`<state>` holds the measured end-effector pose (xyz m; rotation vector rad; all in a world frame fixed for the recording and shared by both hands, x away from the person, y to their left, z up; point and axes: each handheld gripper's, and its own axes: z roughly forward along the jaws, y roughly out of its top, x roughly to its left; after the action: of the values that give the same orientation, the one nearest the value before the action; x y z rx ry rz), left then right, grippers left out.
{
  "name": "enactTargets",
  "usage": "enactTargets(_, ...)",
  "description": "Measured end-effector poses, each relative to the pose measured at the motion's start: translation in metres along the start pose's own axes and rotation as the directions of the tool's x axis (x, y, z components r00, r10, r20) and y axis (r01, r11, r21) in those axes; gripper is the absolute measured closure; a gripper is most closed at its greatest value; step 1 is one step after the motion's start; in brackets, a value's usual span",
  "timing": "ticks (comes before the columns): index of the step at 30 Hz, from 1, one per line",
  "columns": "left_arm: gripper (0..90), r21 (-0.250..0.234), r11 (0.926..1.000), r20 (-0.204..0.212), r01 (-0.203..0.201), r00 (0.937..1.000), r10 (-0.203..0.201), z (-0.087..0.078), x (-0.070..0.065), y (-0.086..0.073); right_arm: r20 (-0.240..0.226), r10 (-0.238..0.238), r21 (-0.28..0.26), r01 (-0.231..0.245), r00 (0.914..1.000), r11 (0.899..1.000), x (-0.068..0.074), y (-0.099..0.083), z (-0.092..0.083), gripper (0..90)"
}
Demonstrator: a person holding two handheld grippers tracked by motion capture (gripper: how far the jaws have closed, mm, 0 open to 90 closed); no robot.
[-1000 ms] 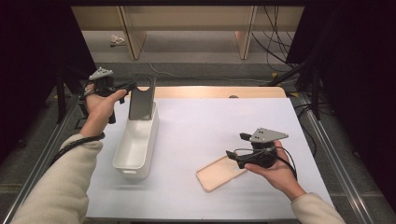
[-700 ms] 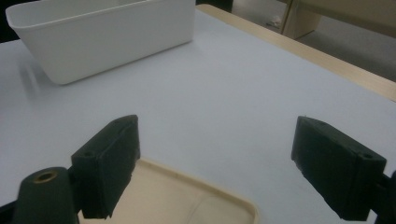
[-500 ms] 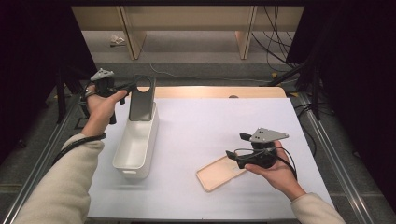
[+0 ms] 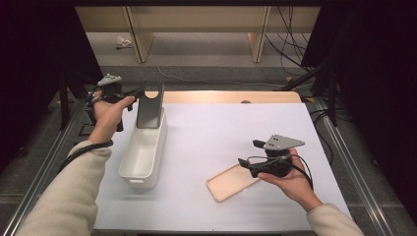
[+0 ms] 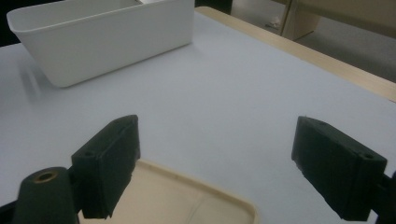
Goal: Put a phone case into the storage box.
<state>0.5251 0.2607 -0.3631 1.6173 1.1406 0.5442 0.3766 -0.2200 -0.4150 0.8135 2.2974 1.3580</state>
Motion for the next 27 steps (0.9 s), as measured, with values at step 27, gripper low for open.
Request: enactTargets(27, 81.3, 0.037, 0.9992, -0.01, 0.014, 0.9999, -0.013, 0.013, 0.003, -0.01, -0.001, 0.002, 0.003, -0.002, 1.0, 1.0, -0.001, 0.0, 0.0, 16.3)
